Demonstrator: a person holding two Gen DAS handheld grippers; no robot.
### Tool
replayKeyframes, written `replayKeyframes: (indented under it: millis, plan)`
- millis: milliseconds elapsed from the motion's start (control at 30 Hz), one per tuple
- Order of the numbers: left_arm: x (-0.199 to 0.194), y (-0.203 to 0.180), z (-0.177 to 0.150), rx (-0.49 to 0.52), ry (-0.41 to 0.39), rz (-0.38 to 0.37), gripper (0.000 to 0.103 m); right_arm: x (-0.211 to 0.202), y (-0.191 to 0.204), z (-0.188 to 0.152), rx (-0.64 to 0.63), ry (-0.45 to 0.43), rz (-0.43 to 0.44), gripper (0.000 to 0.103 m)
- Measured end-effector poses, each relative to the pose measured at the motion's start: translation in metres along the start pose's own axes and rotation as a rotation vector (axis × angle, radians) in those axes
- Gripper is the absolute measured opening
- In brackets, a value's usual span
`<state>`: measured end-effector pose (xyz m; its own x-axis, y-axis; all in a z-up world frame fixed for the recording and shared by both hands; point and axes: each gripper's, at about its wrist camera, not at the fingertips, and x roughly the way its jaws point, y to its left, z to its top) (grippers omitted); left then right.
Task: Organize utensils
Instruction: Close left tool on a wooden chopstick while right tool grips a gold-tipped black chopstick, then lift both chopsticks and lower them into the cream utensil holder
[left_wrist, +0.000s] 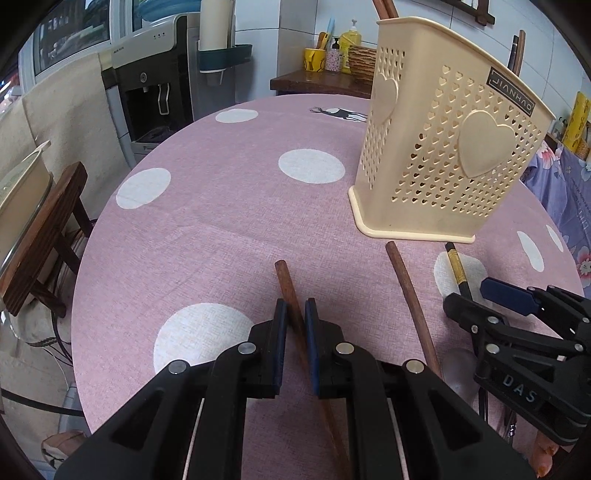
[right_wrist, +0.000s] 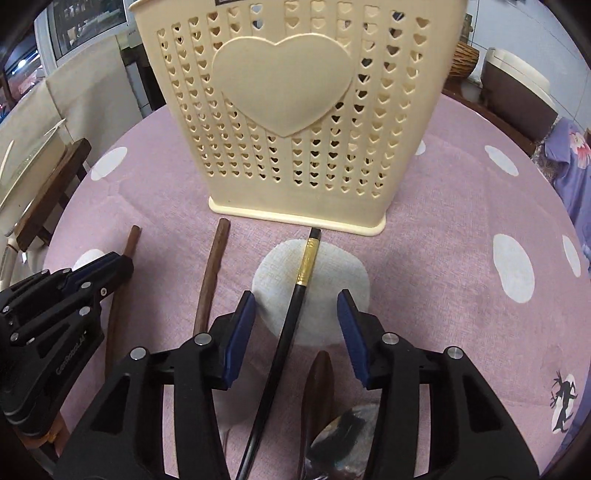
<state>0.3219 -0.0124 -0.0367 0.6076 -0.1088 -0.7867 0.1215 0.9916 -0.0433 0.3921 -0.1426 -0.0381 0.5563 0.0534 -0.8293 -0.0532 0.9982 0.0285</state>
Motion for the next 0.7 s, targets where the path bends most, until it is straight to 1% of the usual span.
replayKeyframes:
  millis: [133,300,367,533,700]
  plan:
    - [0.000,0.001,0.000,-0.003,-0.001,-0.004,0.011,0.003,0.003,0.005,-0.006,-0.009,-0.006,0.035]
    - [0.000,-0.001,0.000,0.001,0.002,0.001,0.011,0.009,0.002,0.015,0.016,-0.003,-0.004,0.013]
    - [0.000,-0.001,0.000,-0.001,0.004,-0.002,0.011,0.010,0.002,0.016,0.023,-0.005,-0.001,0.011]
    - [0.001,-0.005,0.002,0.003,0.007,-0.009,0.010,0.009,0.000,0.015,0.037,-0.013,0.016,0.010]
    - [0.002,-0.010,0.002,0.012,0.004,-0.020,0.010,0.007,-0.008,0.014,0.056,-0.018,0.062,0.008]
